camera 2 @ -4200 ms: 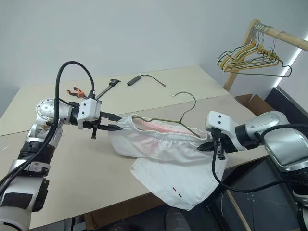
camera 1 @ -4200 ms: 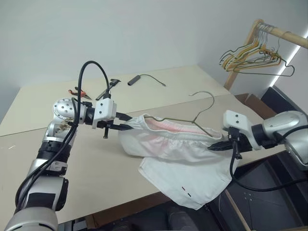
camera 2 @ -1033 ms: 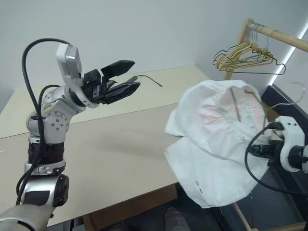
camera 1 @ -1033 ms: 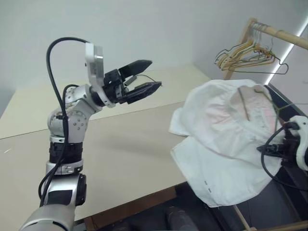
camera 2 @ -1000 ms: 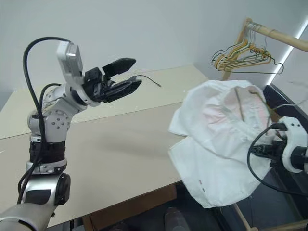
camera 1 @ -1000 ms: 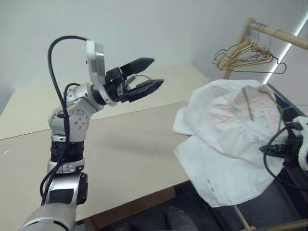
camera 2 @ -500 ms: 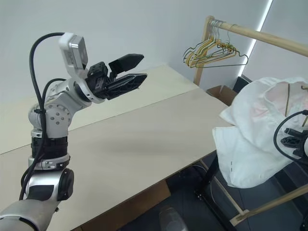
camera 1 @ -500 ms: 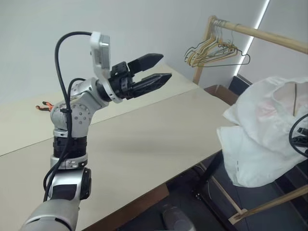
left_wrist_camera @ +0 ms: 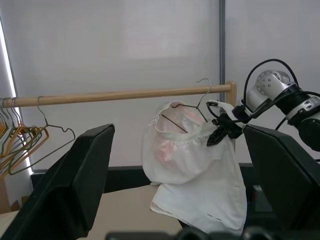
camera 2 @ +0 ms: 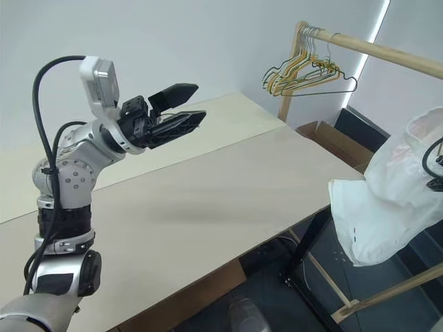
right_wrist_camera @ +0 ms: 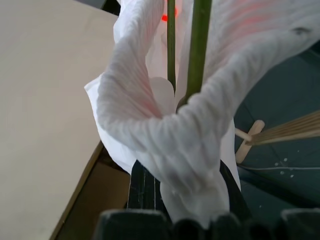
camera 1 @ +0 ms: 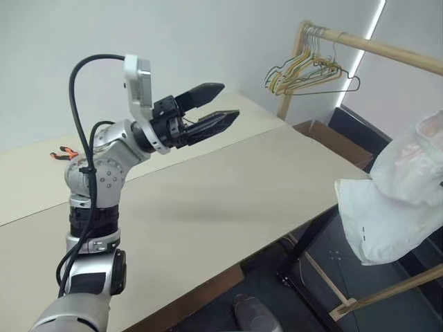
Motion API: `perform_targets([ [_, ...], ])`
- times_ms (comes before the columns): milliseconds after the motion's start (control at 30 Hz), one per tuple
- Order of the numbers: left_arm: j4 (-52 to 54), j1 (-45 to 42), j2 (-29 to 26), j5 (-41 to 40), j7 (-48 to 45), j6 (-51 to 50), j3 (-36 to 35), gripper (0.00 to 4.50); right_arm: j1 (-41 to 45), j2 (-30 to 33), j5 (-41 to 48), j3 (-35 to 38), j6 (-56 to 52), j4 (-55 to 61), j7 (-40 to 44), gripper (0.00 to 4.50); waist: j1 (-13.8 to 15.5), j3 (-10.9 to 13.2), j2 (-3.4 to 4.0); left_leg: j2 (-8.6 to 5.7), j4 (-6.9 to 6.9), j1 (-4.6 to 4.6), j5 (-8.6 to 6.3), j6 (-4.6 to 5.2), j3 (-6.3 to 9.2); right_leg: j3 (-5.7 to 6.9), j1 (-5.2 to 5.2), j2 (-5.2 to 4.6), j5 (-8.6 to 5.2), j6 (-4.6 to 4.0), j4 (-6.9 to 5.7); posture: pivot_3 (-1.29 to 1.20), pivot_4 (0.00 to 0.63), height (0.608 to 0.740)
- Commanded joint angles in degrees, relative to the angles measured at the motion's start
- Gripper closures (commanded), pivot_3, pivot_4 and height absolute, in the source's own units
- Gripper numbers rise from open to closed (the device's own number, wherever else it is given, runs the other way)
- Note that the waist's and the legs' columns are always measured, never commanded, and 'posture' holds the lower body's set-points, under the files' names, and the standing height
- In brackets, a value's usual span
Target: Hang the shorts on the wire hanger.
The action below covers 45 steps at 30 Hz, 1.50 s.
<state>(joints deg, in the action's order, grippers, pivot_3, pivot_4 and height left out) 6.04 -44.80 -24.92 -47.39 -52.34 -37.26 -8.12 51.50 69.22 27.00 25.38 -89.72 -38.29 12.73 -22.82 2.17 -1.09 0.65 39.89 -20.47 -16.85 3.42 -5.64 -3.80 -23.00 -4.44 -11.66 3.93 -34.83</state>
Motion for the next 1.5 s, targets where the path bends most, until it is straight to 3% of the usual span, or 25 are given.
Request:
perform_targets([
  [33,1.6,-0.8,-0.4,-0.9,0.2,0.4,-0.7,0.04,5.7,3.1,-3.1,-0.9,6.5,-7.0,1.9,4.50,0.0,0.0,0.05,-0.01,-0.06,0.07,0.00,0.00,-0.04,-0.03,0.00,0.00,-0.02,0.02,0.02,-0.36,0.000,0.740],
  [367,1.7,-0.8,-0.7,-0.4,-0.4,0.4,-0.3,0.04,16.6,6.4,-11.3,-8.5,18.9,-24.6,9.4,4.50,-0.4,0.2,0.16,-0.04,-0.27,0.19,-0.04,0.02,-0.27,-0.21,0.00,-0.01,-0.08,0.09,0.11,-0.37,0.000,0.740],
  [767,2.1,1.2,-2.7,-0.5,-1.5,0.2,-0.7,0.04,20.0,8.4,-18.4,-13.4,19.4,-34.4,19.2,4.50,-1.7,0.2,0.20,-0.05,-0.25,0.24,-0.04,0.01,-0.32,-0.26,0.05,-0.04,-0.08,0.10,0.06,-0.37,0.000,0.740],
  [1500,2.2,1.4,-3.3,-0.3,-1.5,0.3,-0.6,0.04,21.3,11.0,-19.3,-8.2,21.6,-36.2,15.8,4.50,-2.4,0.5,-0.12,-0.06,-0.21,0.75,-0.30,-0.46,-0.30,-0.24,0.61,-0.07,-0.14,0.02,0.08,-0.37,0.000,0.740],
])
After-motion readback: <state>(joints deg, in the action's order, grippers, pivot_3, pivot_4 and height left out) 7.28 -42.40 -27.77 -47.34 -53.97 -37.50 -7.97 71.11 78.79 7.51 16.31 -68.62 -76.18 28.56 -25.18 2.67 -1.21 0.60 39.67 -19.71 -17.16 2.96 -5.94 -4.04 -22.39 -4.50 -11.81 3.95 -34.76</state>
